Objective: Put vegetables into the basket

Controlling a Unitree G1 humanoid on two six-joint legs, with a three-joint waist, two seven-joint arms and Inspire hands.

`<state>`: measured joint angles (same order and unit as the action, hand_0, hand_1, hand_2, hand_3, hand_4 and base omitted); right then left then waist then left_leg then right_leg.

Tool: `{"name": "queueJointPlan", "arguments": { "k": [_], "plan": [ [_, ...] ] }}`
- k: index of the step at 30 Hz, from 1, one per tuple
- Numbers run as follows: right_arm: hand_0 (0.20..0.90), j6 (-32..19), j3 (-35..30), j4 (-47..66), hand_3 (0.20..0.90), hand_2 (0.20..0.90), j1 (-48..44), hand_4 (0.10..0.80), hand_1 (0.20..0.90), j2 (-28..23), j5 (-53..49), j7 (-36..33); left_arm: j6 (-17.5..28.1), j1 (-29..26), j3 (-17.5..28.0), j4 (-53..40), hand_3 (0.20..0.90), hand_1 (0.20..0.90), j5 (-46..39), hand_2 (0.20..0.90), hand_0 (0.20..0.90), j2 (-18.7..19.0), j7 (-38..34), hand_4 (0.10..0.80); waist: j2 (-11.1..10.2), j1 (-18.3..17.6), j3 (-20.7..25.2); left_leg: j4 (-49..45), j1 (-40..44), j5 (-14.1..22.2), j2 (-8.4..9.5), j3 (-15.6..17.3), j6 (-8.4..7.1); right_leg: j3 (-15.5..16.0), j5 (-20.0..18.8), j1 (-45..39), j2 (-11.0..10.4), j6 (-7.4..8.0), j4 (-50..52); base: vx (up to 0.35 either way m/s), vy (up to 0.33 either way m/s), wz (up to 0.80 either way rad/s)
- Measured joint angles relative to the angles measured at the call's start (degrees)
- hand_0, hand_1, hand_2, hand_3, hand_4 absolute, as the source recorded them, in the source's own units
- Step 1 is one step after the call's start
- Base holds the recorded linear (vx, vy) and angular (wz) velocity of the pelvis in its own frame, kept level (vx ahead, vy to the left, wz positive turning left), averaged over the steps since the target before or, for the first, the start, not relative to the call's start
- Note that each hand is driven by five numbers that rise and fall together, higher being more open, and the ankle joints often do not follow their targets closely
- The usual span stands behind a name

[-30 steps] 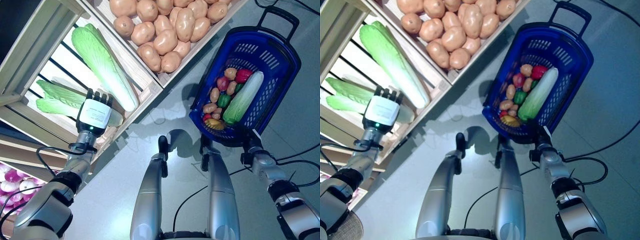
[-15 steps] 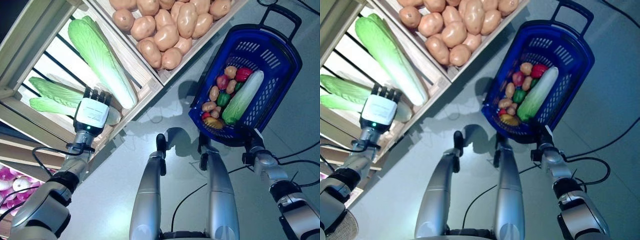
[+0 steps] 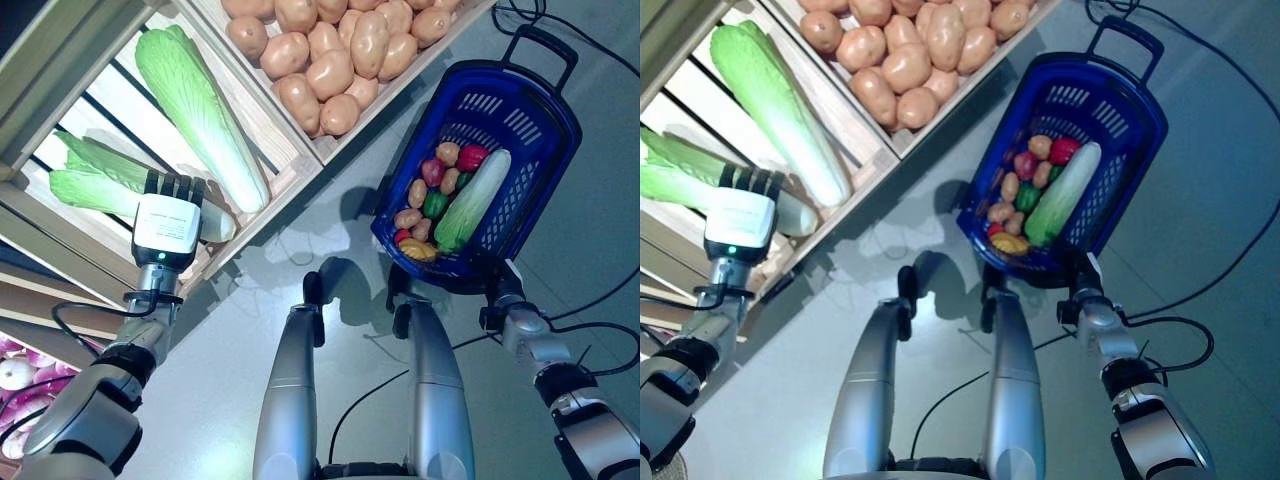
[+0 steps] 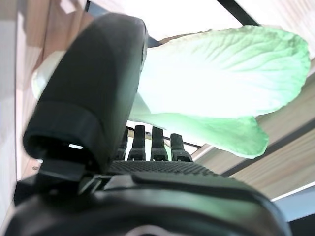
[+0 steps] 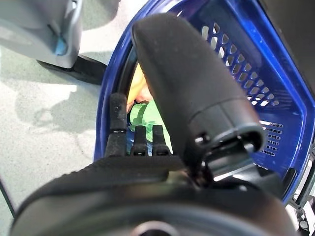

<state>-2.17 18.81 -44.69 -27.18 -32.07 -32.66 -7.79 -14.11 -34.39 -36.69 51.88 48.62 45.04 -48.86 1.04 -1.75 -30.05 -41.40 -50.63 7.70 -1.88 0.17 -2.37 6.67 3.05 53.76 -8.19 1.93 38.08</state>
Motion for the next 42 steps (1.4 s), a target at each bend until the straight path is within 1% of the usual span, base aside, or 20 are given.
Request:
{"name": "queueJointPlan", "arguments": {
  "k": [4, 5, 7, 10, 12, 17, 20, 21, 25, 28, 30, 32, 37, 38, 42],
  "plan": [
    [0.9, -0.05, 0.04, -0.01, 0.9, 0.9, 0.04, 0.8, 0.9, 0.05, -0.02, -0.07, 0.0, -0.46, 0.03, 0.11, 0.3, 0.3, -0.08, 0.3, 0.3, -0.15, -0.64, 0.4, -0.07, -0.13, 0.01, -0.02, 0.11, 0.24, -0.04, -0.08, -0.06, 0.01, 0.2, -0.05, 0.18, -0.38, 0.34, 0.003, -0.012, 0.0],
    [0.9, -0.05, 0.04, -0.07, 0.9, 0.9, 0.02, 0.8, 0.9, 0.07, -0.02, -0.08, 0.01, -0.66, -0.11, 0.67, 0.3, 0.3, -0.04, 0.3, 0.3, -0.23, -1.11, 0.4, -0.09, -0.11, 0.0, 0.05, 0.08, 0.06, -0.09, -0.05, 0.15, 0.04, 0.01, -0.04, 0.19, -0.09, 0.32, 0.086, -0.027, 0.03],
    [0.9, -0.12, 0.08, -0.55, 0.9, 0.9, 0.02, 0.8, 0.9, 0.04, -0.16, -0.08, 0.06, -1.2, -0.16, 1.05, 0.3, 0.3, -0.08, 0.3, 0.3, -0.52, -1.33, 0.4, -0.14, -0.08, 0.02, -0.06, 0.18, 0.38, -0.03, -0.16, -0.18, 0.08, 0.59, -0.06, 0.19, -0.73, 0.73, 0.041, -0.011, 0.03],
    [0.9, -0.13, 0.15, -0.53, 0.9, 0.9, -0.06, 0.8, 0.9, 0.1, -1.63, -0.08, 0.12, -1.74, -0.16, 2.05, 0.3, 0.3, -0.12, 0.3, 0.3, -0.78, -1.49, 0.4, -0.24, -0.04, 0.02, -0.11, 0.18, 0.22, -0.08, -0.19, -0.07, 0.07, 0.67, 0.02, 0.19, -0.72, 0.92, -0.026, 0.004, 0.0],
    [0.9, -0.18, 0.16, -0.53, 0.9, 0.9, -0.14, 0.8, 0.9, 0.15, -1.68, -0.08, 0.16, -2.1, -0.16, 2.39, 0.3, 0.3, -0.54, 0.3, 0.3, -0.92, -1.53, 0.4, -0.27, -0.17, 0.03, -0.1, 0.2, 0.34, -0.11, -0.2, -0.42, 0.06, 0.68, 0.06, 0.23, -0.73, 0.93, 0.0, 0.0, 0.0],
    [0.9, -0.57, 0.18, -0.56, 0.9, 0.9, -0.2, 0.8, 0.9, 0.22, -1.7, -0.08, 0.3, -2.23, -0.16, 2.44, 0.3, 0.3, -2.29, 0.3, 0.3, -1.07, -1.89, 0.4, -0.27, -0.17, 0.03, 0.02, 0.13, 0.3, -0.12, -0.21, -0.46, 0.04, 0.62, 0.11, 0.25, -0.68, 0.61, -0.014, 0.0, 0.0],
    [0.9, -0.65, 0.17, -0.58, 0.9, 0.9, -0.17, 0.8, 0.9, 0.22, -1.73, -0.08, 0.92, -2.13, -0.17, 2.49, 0.3, 0.3, -3.15, 0.3, 0.3, -1.09, -3.05, 0.4, -0.28, -0.1, 0.03, 0.13, 0.13, 0.31, -0.1, -0.18, -0.44, 0.02, 0.56, 0.07, 0.29, -0.58, 0.28, 0.0, -0.001, -0.01],
    [0.9, -0.65, 0.17, -0.72, 0.9, 0.9, -0.12, 0.8, 0.9, 0.22, -1.81, -0.08, 1.79, -2.12, -0.12, 2.46, 0.3, 0.3, -4.68, 0.3, 0.3, -1.1, -3.92, 0.4, -0.28, -0.07, 0.02, 0.09, 0.17, 0.37, -0.07, -0.18, -0.37, 0.03, 0.55, -0.04, 0.3, -0.58, 0.29, 0.025, 0.006, 0.04],
    [0.9, -0.65, 0.16, -1.15, 0.9, 0.9, 0.09, 0.8, 0.9, 0.23, -1.81, -0.11, 4.22, -2.11, 0.63, 2.49, 0.3, 0.3, -6.16, 0.3, 0.3, -1.1, -5.45, 0.4, -0.3, 0.02, 0.01, 0.18, 0.45, 0.44, -0.04, -0.15, -0.27, 0.03, 0.55, -0.37, 0.34, -0.56, 0.22, 0.025, 0.0, 0.02],
    [0.9, -0.65, 0.16, -1.15, 0.9, 0.9, 0.5, 0.8, 0.9, 0.28, -1.81, -0.27, 6.06, -2.09, 1.8, 1.41, 0.3, 0.3, -6.15, 0.3, 0.3, -1.1, -6.54, 0.4, -0.33, 0.34, 0.0, 0.69, 1.08, 0.25, 0.05, -0.08, -0.04, -0.01, 0.51, -0.93, 0.32, -0.51, -0.08, 0.0, 0.0, 0.0],
    [0.9, -0.65, 0.14, -1.08, 0.9, 0.9, 1.07, 0.8, 0.9, 0.87, -1.81, -0.39, 7.08, -1.9, 1.87, -0.38, 0.3, 0.3, -6.11, 0.3, 0.3, -1.09, -7.03, 0.4, -0.41, 0.48, 0.01, 2.19, 2.45, 0.01, 0.06, -0.05, -0.31, 0.01, 0.37, -2.12, 0.28, -0.3, -1.16, 0.0, 0.0, 0.0],
    [0.9, -0.65, 0.15, -0.77, 0.9, 0.9, 1.55, 0.8, 0.9, 1.27, -1.81, -0.64, 7.56, -1.72, 2.21, -2.4, 0.3, 0.3, -6.05, 0.3, 0.3, -1.08, -7.45, 0.4, -0.48, 0.63, 0.0, 3.48, 3.38, -0.38, 0.1, -0.04, -0.41, 0.03, 0.07, -2.95, 0.29, 0.13, -2.15, 0.0, 0.0, 0.0],
    [0.9, -0.65, 0.12, 0.15, 0.9, 0.9, 2.23, 0.8, 0.9, 1.65, -1.77, -1.67, 8.33, -1.22, 3.31, -6.76, 0.3, 0.3, -5.99, 0.3, 0.3, -1.07, -8.33, 0.4, -0.51, 0.57, -0.01, 6.1, 4.29, -1.15, 0.07, -0.07, -0.46, 0.2, -0.09, -3.58, 0.45, 0.32, -4.01, 0.005, -0.005, 0.01],
    [0.9, -0.65, 0.13, 0.18, 0.9, 0.9, 2.3, 0.8, 0.9, 1.76, -1.77, -1.99, 8.33, -1.08, 3.48, -7.21, 0.3, 0.3, -5.99, 0.3, 0.3, -1.07, -8.41, 0.4, -0.51, 0.61, -0.01, 6.51, 4.44, -1.33, 0.03, -0.09, -0.73, 0.21, -0.12, -3.68, 0.64, 0.23, -4.28, 0.0, 0.0, 0.0],
    [0.9, -0.65, 0.14, 0.15, 0.9, 0.9, 2.9, 0.8, 0.9, 1.95, -1.79, -2.2, 8.35, 0.98, 4.08, -8.74, 0.3, 0.3, -5.83, 0.3, 0.3, -1.06, -8.64, 0.4, -0.51, 0.94, -0.01, 8.36, 6.32, -1.36, -0.04, -0.1, -0.76, 0.29, -0.38, -5.38, 1.01, -0.24, -5.64, 0.0, 0.0, 0.0]
  ]
}}
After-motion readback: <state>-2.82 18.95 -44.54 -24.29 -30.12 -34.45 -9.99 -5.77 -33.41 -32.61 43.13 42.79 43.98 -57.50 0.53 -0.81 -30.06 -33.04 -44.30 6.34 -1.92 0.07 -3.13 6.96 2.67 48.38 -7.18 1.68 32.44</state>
